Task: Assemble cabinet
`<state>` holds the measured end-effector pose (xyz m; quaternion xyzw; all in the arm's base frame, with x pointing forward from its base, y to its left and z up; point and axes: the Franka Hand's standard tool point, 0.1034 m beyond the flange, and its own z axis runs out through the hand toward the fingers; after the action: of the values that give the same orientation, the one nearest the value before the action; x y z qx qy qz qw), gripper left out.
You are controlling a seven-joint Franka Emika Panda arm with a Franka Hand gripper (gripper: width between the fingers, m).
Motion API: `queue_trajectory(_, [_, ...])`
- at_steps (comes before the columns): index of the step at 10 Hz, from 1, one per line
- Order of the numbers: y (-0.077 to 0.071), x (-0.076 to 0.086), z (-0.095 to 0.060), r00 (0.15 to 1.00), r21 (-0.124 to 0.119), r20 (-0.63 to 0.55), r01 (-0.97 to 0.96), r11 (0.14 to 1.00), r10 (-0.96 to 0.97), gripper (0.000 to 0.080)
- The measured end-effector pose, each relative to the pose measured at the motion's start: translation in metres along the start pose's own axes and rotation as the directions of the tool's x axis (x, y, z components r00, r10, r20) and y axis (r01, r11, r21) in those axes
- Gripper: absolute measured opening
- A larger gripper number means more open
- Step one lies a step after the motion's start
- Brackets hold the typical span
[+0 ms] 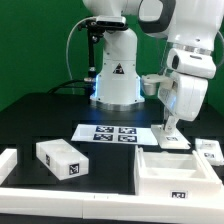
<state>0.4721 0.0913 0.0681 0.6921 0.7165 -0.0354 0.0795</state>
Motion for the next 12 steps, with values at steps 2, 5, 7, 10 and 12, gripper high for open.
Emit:
queue_trajectory(2, [-0.002,0.012,0.000,0.999,-0.001,-0.002,-0.047,0.999,0.047,0.0067])
queue_trajectory(5, [-0.003,0.015,0.002,0.999,0.002,-0.002,-0.046,0.999,0.046,0.0067])
queue_trajectory(7, [-0.001,0.015,0.003,0.999,0.002,0.000,-0.048,0.999,0.048,0.0067])
queue_trajectory(10, [0.001,0.016,0.008,0.999,0.009,0.003,-0.047,0.999,0.047,0.0067])
queue_trajectory(12, [0.006,0.019,0.009,0.999,0.004,0.002,-0.049,0.999,0.049,0.0067])
